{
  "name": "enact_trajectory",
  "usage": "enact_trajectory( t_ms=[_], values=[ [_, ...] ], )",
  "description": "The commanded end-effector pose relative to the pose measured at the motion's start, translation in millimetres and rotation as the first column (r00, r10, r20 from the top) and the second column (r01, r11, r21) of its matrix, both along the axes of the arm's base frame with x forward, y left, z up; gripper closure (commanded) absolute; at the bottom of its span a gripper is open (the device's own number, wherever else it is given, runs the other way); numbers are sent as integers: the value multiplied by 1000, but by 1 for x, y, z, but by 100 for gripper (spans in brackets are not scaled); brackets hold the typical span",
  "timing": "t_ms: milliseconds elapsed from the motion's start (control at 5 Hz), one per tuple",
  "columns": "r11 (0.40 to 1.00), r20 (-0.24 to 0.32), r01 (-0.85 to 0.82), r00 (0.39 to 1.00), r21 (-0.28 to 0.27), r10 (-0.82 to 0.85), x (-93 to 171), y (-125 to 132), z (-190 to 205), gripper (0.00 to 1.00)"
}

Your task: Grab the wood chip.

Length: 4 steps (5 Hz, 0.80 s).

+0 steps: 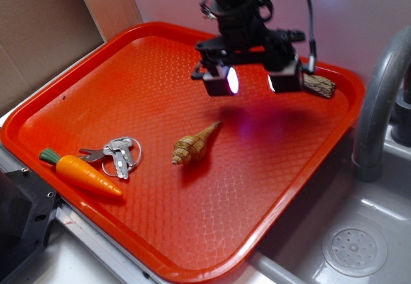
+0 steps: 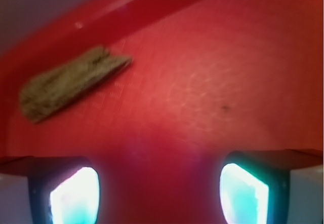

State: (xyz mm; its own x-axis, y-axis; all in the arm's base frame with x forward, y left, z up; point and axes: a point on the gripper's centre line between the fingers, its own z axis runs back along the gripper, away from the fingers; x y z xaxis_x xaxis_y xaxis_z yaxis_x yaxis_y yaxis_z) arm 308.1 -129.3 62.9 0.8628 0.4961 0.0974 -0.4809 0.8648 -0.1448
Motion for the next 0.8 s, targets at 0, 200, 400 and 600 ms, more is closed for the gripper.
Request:
enact_trajectory(
  t_ms=[0, 200, 400, 600],
  values=[
    [996, 67, -64, 995, -68, 68, 39, 5, 25, 0],
    [997, 63, -60, 996, -39, 62, 46, 3, 18, 0],
    [998, 36, -60, 998, -12, 61, 52, 3, 5, 0],
    [998, 19, -67, 998, -8, 67, 56, 4, -1, 0]
  ],
)
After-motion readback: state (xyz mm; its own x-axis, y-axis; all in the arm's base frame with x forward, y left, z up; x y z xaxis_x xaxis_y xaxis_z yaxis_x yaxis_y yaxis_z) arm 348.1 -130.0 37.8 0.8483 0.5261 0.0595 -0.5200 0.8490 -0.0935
